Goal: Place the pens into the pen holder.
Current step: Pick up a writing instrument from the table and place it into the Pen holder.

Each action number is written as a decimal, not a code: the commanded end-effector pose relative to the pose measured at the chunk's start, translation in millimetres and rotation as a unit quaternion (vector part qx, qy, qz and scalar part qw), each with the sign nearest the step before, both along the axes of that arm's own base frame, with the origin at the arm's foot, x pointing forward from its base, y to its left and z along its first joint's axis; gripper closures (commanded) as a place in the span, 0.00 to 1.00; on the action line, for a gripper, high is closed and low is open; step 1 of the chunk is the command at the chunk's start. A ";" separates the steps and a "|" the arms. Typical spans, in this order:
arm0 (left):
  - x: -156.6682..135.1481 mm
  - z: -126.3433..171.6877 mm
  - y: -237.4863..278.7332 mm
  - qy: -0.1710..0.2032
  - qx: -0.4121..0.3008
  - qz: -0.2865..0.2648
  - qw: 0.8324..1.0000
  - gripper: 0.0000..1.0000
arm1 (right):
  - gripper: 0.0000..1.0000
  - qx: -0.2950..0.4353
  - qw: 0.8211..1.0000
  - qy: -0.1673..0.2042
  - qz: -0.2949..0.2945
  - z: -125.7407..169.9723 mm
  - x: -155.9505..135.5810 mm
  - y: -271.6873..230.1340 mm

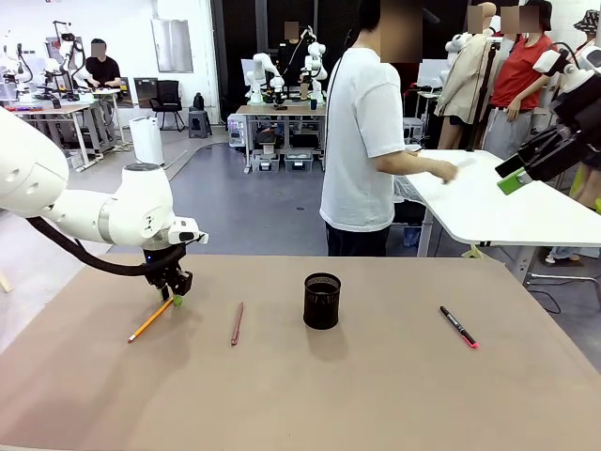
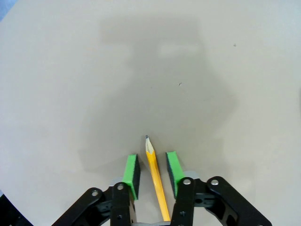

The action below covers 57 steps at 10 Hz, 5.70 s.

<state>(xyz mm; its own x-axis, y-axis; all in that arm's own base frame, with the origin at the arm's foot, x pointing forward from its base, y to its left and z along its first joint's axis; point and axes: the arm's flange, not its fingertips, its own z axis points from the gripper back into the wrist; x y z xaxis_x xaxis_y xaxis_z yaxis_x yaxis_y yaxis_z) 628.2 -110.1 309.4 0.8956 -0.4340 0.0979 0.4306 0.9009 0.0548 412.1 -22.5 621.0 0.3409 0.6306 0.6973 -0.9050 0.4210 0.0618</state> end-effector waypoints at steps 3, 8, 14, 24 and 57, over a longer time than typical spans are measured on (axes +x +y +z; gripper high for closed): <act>-5.2 -6.2 -3.5 0.015 0.007 0.001 1.000 1.00 | 0.00 0.002 1.000 -0.002 0.001 1.3 -0.4 0.2; -28.8 34.3 10.5 0.018 -0.145 -0.053 0.988 1.00 | 0.00 0.002 1.000 -0.002 0.001 1.3 -0.4 0.2; -70.3 109.8 51.7 -0.170 -0.364 -0.284 0.870 1.00 | 0.00 0.002 1.000 -0.002 0.001 1.3 -0.4 0.2; -42.7 151.6 16.5 -0.380 -0.461 -0.398 0.697 1.00 | 0.00 0.002 1.000 -0.002 0.001 1.3 -0.4 0.2; -115.7 184.3 72.7 -0.399 -0.424 -0.373 0.722 1.00 | 0.00 0.002 1.000 -0.002 0.001 1.3 -0.4 0.2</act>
